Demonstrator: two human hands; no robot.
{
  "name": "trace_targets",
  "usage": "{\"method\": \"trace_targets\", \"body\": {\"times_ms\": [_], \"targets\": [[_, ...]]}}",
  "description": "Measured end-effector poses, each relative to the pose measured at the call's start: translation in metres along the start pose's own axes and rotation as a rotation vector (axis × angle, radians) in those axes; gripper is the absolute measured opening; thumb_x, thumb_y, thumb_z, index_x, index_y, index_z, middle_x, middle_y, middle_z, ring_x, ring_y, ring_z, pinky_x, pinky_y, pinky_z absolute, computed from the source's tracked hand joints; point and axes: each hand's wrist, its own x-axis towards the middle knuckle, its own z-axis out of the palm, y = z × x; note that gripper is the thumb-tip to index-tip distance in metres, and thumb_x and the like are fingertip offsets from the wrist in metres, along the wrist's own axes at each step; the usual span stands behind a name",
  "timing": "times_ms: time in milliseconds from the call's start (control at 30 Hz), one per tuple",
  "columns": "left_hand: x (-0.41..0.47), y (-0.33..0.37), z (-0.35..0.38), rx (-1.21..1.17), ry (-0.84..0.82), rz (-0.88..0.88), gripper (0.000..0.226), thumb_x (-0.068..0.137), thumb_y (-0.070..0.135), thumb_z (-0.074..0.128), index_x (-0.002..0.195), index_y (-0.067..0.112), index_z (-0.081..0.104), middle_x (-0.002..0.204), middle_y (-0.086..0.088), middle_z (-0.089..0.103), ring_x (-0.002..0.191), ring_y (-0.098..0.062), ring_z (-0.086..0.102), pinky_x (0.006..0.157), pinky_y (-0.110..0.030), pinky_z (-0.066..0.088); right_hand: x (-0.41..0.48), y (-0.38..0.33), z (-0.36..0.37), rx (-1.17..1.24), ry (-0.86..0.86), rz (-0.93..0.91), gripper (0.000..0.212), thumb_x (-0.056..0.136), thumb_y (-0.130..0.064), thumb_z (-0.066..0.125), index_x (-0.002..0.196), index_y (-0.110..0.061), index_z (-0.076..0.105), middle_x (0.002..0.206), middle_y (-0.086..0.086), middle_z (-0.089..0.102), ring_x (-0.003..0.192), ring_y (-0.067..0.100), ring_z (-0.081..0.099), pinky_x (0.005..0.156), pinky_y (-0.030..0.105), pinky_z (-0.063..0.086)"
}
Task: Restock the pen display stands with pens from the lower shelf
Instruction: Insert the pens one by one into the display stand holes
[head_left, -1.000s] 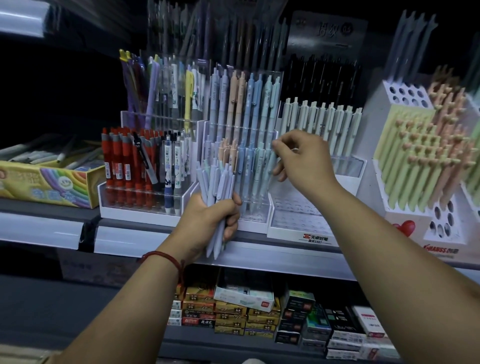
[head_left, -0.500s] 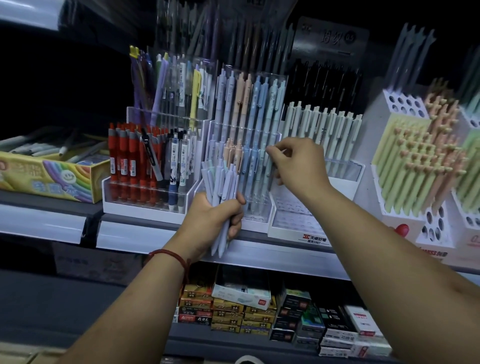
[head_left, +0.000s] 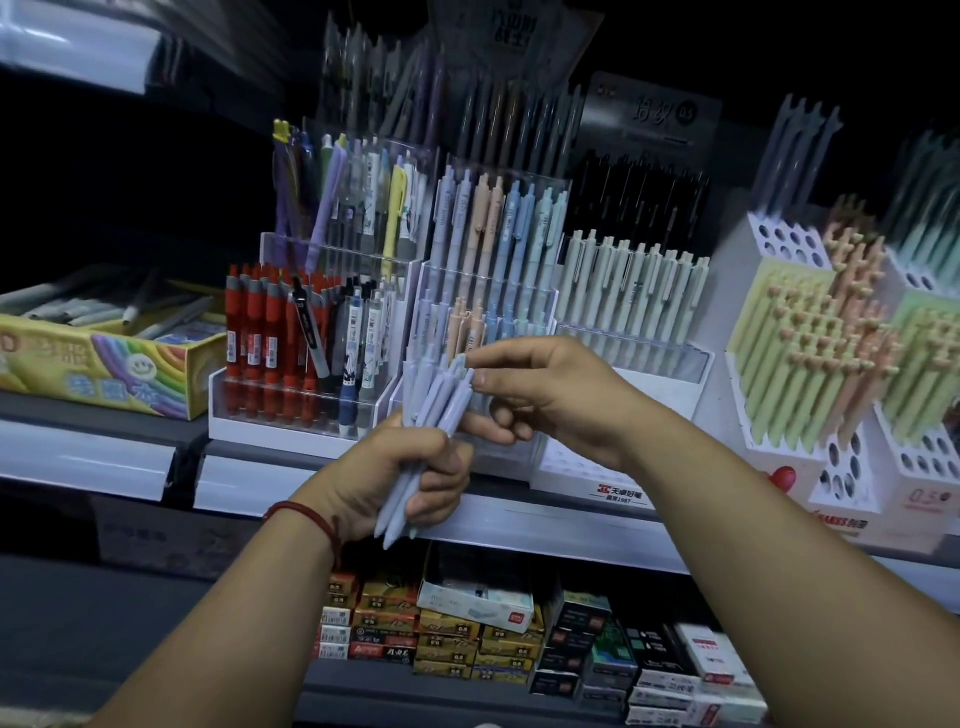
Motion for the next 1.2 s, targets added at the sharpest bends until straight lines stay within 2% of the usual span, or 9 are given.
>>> {"method": "trace_targets", "body": {"times_ms": [133,300,467,533,667,833,967,1033,1200], "targets": [[-0.006,0.003,0.005,-0.006,-0.028,-0.034,0.044,0.073,0.002,0.058,0.115,-0.007,0.066,0.051,-0.004,0.033,0.034,-0.011,0.031,0.042,-0.022,0.021,-0.004,0.004,0.005,0.015,0.004,-0.005,0.017,0.095,0.002,0.064,0.11,0.005,0.069,0.073,0.014,0.06,0.051,0.017,0.048,0.044,0.024,0.036],[-0.009,0.002,0.022,-0.004,0.112,0.006,0.037,0.065,0.008,0.066,0.101,-0.001,0.072,0.053,-0.004,0.031,0.032,-0.012,0.031,0.04,-0.017,0.027,-0.007,0.001,0.012,0.025,0.132,-0.025,0.011,0.097,0.0,0.063,0.105,0.006,0.069,0.066,0.013,0.058,0.055,0.021,0.052,0.047,0.026,0.043],[-0.025,-0.007,0.036,-0.012,0.249,0.13,0.022,0.07,0.006,0.063,0.089,0.009,0.074,0.053,-0.004,0.032,0.033,-0.013,0.031,0.041,-0.018,0.026,-0.013,-0.006,0.027,0.056,0.122,-0.065,0.01,0.099,-0.002,0.061,0.094,0.002,0.07,0.071,0.019,0.058,0.056,0.025,0.049,0.048,0.026,0.044],[-0.033,-0.006,0.034,0.023,0.268,0.138,0.023,0.074,0.006,0.06,0.093,0.006,0.071,0.052,-0.004,0.034,0.034,-0.013,0.032,0.04,-0.018,0.026,-0.015,-0.007,0.035,0.068,0.122,-0.072,0.01,0.099,-0.001,0.06,0.095,0.004,0.068,0.068,0.018,0.06,0.055,0.026,0.05,0.048,0.026,0.045],[-0.041,0.005,0.026,0.076,0.313,0.146,0.044,0.062,0.018,0.07,0.102,0.0,0.065,0.055,-0.006,0.037,0.036,-0.015,0.033,0.041,-0.019,0.029,-0.017,-0.01,0.046,0.086,0.187,-0.104,0.014,0.1,-0.001,0.059,0.089,0.0,0.067,0.07,0.018,0.062,0.056,0.025,0.055,0.052,0.027,0.05],[-0.037,0.004,0.031,0.178,0.411,0.185,0.025,0.073,0.01,0.06,0.096,0.0,0.065,0.058,-0.013,0.045,0.037,-0.018,0.036,0.042,-0.022,0.035,-0.015,-0.015,0.054,0.05,0.248,-0.107,0.015,0.102,-0.003,0.057,0.089,-0.003,0.065,0.065,0.011,0.061,0.057,0.025,0.055,0.052,0.026,0.052],[-0.043,0.0,0.026,0.356,0.484,0.19,0.009,0.089,-0.001,0.06,0.095,-0.002,0.067,0.056,-0.014,0.051,0.037,-0.021,0.04,0.042,-0.025,0.038,-0.015,-0.026,0.04,0.145,0.432,-0.157,0.013,0.104,-0.004,0.053,0.1,-0.001,0.065,0.081,0.014,0.066,0.061,0.018,0.062,0.057,0.025,0.057],[-0.046,-0.004,0.02,0.412,0.545,0.205,0.014,0.096,-0.004,0.056,0.091,0.001,0.068,0.055,-0.012,0.051,0.038,-0.022,0.042,0.043,-0.026,0.04,-0.015,-0.035,0.023,0.154,0.592,-0.187,0.015,0.105,-0.007,0.052,0.108,-0.001,0.065,0.088,0.014,0.066,0.063,0.017,0.063,0.061,0.026,0.059],[-0.05,-0.006,0.009,0.417,0.682,0.301,0.018,0.097,-0.004,0.057,0.083,0.005,0.065,0.051,-0.007,0.048,0.04,-0.023,0.041,0.046,-0.028,0.04,-0.011,-0.03,0.0,-0.156,0.781,-0.259,0.012,0.107,-0.012,0.05,0.109,-0.006,0.06,0.084,0.01,0.061,0.064,0.02,0.063,0.066,0.039,0.063]]}}
